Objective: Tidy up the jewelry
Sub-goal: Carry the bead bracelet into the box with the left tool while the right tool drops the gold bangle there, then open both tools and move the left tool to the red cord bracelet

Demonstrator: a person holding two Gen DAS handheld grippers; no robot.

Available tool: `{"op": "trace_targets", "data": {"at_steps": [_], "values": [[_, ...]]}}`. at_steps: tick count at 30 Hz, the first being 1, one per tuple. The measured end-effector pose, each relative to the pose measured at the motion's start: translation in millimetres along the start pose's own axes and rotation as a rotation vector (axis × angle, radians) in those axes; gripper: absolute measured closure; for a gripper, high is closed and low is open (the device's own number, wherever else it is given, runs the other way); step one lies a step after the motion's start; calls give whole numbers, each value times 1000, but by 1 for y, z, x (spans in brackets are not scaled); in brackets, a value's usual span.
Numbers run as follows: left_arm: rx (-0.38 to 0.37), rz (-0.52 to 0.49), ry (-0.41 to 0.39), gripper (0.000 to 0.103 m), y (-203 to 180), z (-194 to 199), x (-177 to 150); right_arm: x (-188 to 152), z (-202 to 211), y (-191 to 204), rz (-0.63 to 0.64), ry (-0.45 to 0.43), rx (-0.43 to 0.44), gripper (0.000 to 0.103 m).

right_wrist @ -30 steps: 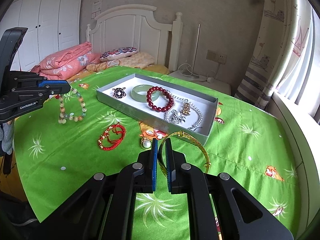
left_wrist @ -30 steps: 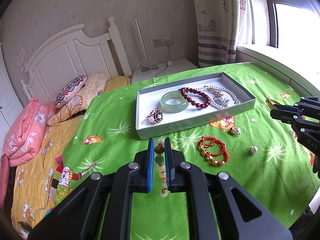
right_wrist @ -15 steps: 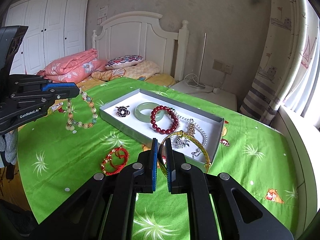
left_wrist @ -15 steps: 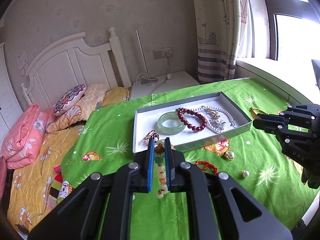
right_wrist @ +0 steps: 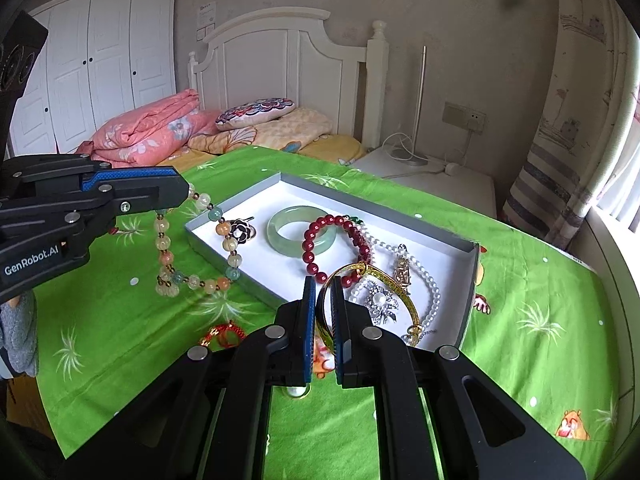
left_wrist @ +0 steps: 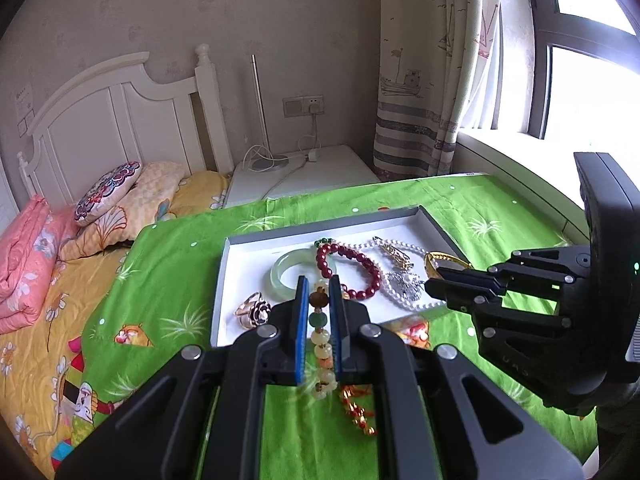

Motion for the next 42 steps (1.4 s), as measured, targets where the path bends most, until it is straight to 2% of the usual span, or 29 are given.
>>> {"op": "trace_targets", "data": {"at_steps": [6,10,15,18,19,20,21,22,23,25,28,30,35,37,40,42], "values": [[37,0,41,94,27,-49,29,8,-27,-9,-27,41,-2,95],[99,-8,82,94,52,-81,44,4,-44,-3,-34,74,25,95],[153,-17,119,94,79,-121,52,1,-56,12,-20,93,43,95],[144,-14,155,92,88,-139,47,-1,-64,17,-21,113,49,95],[142,-12,169,78,89,-142,45,-2,-66,18,-24,119,56,94],[134,-11,175,51,89,-144,44,-3,-69,20,-27,126,62,93],[129,-16,161,37,86,-142,44,-4,-70,20,-30,131,68,92],[134,-26,136,22,85,-138,45,-4,-71,20,-37,132,73,87],[140,-33,120,22,84,-135,45,-3,-70,18,-45,131,73,75],[129,-36,118,22,81,-130,46,-2,-65,15,-71,112,83,64],[135,-31,89,22,81,-116,48,2,-52,8,-106,80,83,64],[126,-21,74,17,80,-105,47,4,-38,2,-127,48,86,64],[167,-14,11,2,73,-68,33,-2,-3,-22,-156,-7,36,50],[192,-16,-13,2,69,-54,22,-12,7,-31,-164,-13,8,48],[209,-17,1,2,60,-43,-2,-28,16,-42,-190,-4,0,42],[188,-5,27,2,52,-39,-19,-41,19,-47,-204,14,-10,40]]}}
Point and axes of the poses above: each gripper's, at about its wrist camera, not at the fingertips, and z roughly against the way its jaws point, y to its left, x to its top, the point moved 9 cm from there along -z, roughly the way its jaws point, and after that the axes turned 6 degrees about -x, right-handed, at the moved point
